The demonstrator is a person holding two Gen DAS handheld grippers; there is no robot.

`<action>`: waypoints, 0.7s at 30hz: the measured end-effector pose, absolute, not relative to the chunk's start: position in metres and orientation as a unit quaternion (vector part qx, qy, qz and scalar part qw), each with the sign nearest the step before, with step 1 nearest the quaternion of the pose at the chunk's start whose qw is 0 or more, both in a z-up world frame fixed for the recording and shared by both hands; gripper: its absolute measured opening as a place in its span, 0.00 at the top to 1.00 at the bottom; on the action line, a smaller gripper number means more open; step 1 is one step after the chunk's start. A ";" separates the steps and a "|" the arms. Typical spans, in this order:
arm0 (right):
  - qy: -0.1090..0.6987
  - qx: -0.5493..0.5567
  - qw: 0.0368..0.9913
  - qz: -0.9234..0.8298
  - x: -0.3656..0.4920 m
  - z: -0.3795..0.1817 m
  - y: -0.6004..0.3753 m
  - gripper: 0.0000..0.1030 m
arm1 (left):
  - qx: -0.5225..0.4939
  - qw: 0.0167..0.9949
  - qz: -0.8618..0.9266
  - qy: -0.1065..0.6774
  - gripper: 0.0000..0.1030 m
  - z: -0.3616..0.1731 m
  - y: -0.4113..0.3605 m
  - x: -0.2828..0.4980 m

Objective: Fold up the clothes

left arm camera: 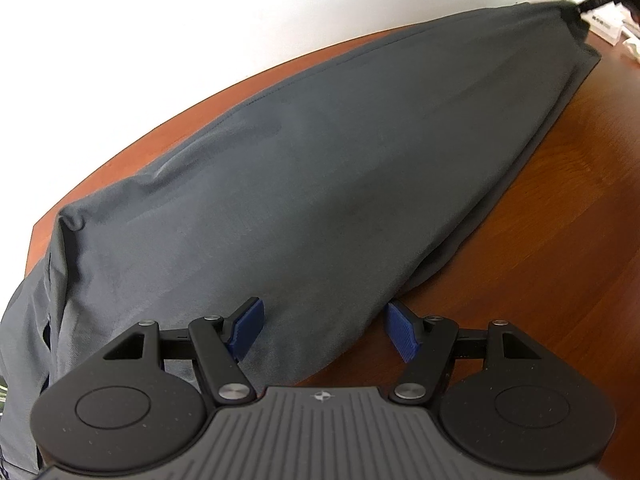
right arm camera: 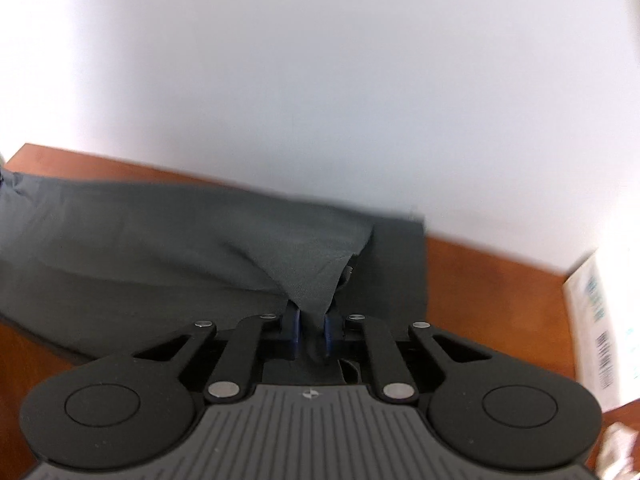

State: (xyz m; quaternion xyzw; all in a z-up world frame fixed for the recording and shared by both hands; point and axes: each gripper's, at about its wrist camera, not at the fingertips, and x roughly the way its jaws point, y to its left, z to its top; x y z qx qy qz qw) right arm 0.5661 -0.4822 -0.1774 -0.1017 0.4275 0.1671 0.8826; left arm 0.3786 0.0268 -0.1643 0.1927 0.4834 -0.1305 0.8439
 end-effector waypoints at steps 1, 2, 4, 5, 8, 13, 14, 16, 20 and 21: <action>0.426 -0.106 0.885 0.159 0.565 -0.171 -0.482 0.88 | 0.193 0.844 -0.131 0.483 0.34 -0.164 0.028 0.379; 0.428 -0.108 0.885 0.147 0.565 -0.166 -0.485 0.88 | 0.192 0.845 -0.133 0.481 0.34 -0.161 0.029 0.377; 0.447 -0.116 0.879 0.122 0.567 -0.167 -0.492 0.88 | 0.191 0.846 -0.134 0.480 0.34 -0.160 0.030 0.376; 0.461 -0.121 0.872 0.111 0.568 -0.172 -0.495 0.88 | 0.192 0.846 -0.135 0.480 0.34 -0.159 0.030 0.375; 0.508 -0.125 0.848 0.087 0.574 -0.197 -0.505 0.88 | 0.193 0.844 -0.140 0.480 0.34 -0.159 0.029 0.374; 0.511 -0.117 0.849 0.063 0.571 -0.208 -0.516 0.66 | 0.190 0.843 -0.137 0.484 0.34 -0.161 0.030 0.376; 0.508 -0.124 0.850 0.058 0.568 -0.207 -0.517 0.62 | 0.190 0.843 -0.136 0.485 0.34 -0.161 0.030 0.377; 0.507 -0.136 0.850 0.049 0.563 -0.206 -0.521 0.56 | 0.189 0.842 -0.135 0.487 0.34 -0.163 0.032 0.379; 0.517 -0.112 0.848 0.042 0.554 -0.203 -0.542 0.51 | 0.187 0.840 -0.134 0.492 0.34 -0.167 0.030 0.382; 0.520 -0.101 0.847 0.042 0.553 -0.204 -0.545 0.51 | 0.186 0.838 -0.135 0.495 0.34 -0.169 0.029 0.384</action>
